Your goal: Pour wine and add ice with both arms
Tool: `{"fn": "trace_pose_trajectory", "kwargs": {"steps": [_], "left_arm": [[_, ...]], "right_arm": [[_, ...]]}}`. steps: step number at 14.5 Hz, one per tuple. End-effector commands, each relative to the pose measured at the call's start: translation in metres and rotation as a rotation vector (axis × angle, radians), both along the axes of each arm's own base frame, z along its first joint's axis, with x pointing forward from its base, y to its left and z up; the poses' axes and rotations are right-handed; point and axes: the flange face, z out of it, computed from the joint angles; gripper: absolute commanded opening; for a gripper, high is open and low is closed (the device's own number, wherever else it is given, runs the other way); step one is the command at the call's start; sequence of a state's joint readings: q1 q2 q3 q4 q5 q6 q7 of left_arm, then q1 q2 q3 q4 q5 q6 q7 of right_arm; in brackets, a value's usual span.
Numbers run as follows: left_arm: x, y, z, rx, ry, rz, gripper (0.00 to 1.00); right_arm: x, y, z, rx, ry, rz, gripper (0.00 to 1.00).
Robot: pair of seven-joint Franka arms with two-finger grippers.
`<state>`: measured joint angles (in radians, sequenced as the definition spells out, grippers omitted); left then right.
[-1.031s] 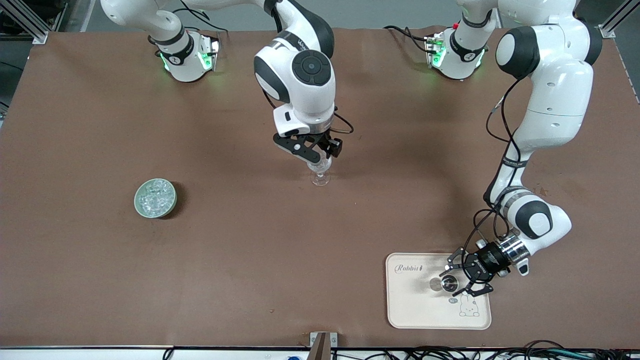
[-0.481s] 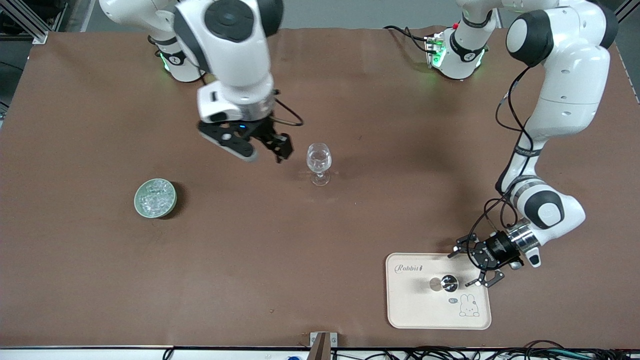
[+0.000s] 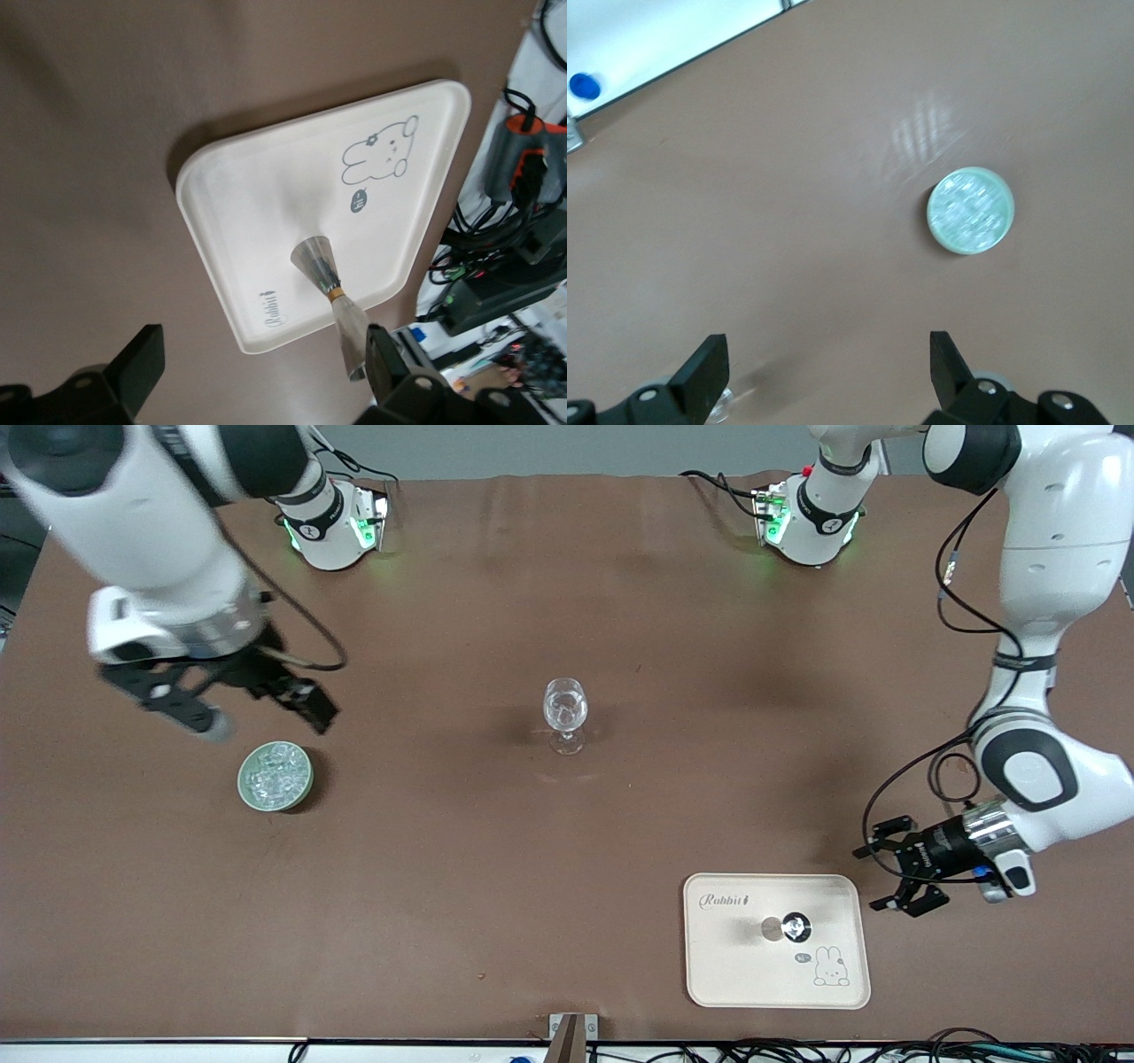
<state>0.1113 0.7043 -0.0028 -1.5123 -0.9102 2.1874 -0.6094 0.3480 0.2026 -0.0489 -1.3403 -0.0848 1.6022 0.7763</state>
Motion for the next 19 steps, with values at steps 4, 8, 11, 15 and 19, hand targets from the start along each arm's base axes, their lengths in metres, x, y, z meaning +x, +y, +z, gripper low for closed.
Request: {"fn": "trace_pose_trajectory", "kwargs": {"steps": [4, 8, 11, 15, 19], "left_arm": [[-0.022, -0.009, 0.127, 0.307, -0.03, -0.348, 1.0], [-0.048, -0.057, 0.215, 0.495, -0.102, -0.592, 1.0], [-0.084, -0.097, 0.275, 0.624, -0.126, -0.81, 1.0], [-0.144, -0.109, 0.336, 0.681, -0.22, -1.025, 1.0], [-0.211, -0.12, 0.362, 0.748, -0.262, -1.102, 1.0]], "right_arm": [[-0.003, -0.124, 0.025, -0.018, 0.035, 0.159, 1.0], [-0.02, -0.169, 0.038, -0.023, 0.052, 0.249, 1.0], [-0.035, -0.197, 0.045, -0.023, 0.059, 0.271, 1.0], [-0.042, -0.212, 0.049, -0.023, 0.066, 0.287, 1.0], [-0.039, -0.211, 0.051, -0.019, 0.056, 0.293, 1.0]]}}
